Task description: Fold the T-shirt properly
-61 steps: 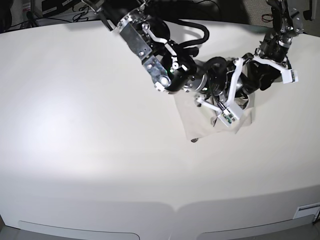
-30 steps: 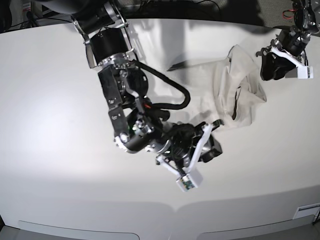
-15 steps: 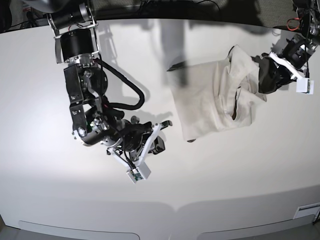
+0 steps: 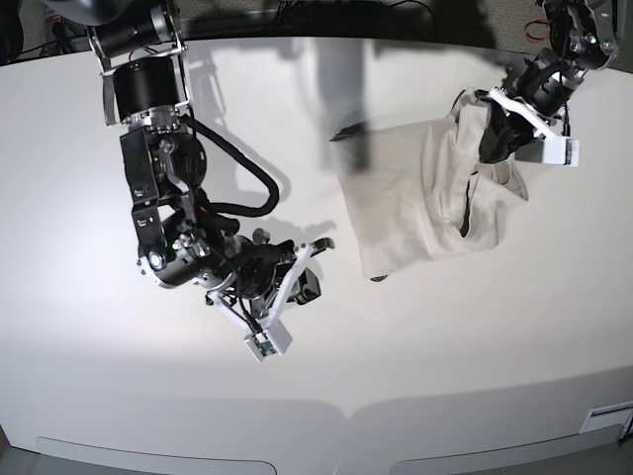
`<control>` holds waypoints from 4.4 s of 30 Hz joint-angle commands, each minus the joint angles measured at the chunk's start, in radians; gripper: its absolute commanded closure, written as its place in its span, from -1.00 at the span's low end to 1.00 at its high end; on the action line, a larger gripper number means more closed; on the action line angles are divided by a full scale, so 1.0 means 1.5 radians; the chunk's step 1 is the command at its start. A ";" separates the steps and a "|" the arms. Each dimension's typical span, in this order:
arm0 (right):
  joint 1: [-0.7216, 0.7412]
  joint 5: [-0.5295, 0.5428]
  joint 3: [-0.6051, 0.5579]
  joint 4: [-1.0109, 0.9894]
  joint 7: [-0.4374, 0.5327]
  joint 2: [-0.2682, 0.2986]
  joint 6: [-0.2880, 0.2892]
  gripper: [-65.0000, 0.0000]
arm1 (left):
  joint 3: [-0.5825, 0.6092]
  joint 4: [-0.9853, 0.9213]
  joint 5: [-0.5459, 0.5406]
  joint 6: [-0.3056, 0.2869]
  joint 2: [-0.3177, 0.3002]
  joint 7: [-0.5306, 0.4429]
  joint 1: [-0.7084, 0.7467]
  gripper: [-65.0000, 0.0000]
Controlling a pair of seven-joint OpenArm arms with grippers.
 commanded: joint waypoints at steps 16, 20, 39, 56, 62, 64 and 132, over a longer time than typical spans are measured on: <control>0.016 0.013 0.002 0.012 -0.051 -0.002 0.005 1.00 | -0.004 -0.109 0.275 -0.007 0.031 -0.146 -0.172 1.00; 0.016 0.012 0.002 0.012 -0.051 -0.002 0.005 1.00 | -0.004 -0.184 0.281 0.022 -0.031 -0.186 -0.218 1.00; 0.016 0.002 -0.001 0.011 0.000 -0.054 0.007 1.00 | -0.004 -0.198 -0.054 0.024 -0.175 -0.051 -0.135 1.00; 0.028 -0.131 -0.075 -0.184 0.155 -0.155 0.030 1.00 | -0.004 -0.081 -0.160 0.022 -0.129 -0.040 0.081 1.00; 0.034 -0.174 -0.088 -0.268 0.211 -0.155 0.030 1.00 | -0.003 -0.081 -0.150 -0.007 -0.052 -0.011 0.097 1.00; 0.034 -0.188 -0.088 -0.287 0.236 -0.155 0.030 1.00 | -0.003 -0.081 -0.140 -0.007 -0.028 -0.011 0.097 1.00; -0.259 -0.198 -0.017 0.113 0.126 0.065 0.056 1.00 | -0.004 -0.160 -0.006 -0.007 -0.006 -0.072 -0.039 1.00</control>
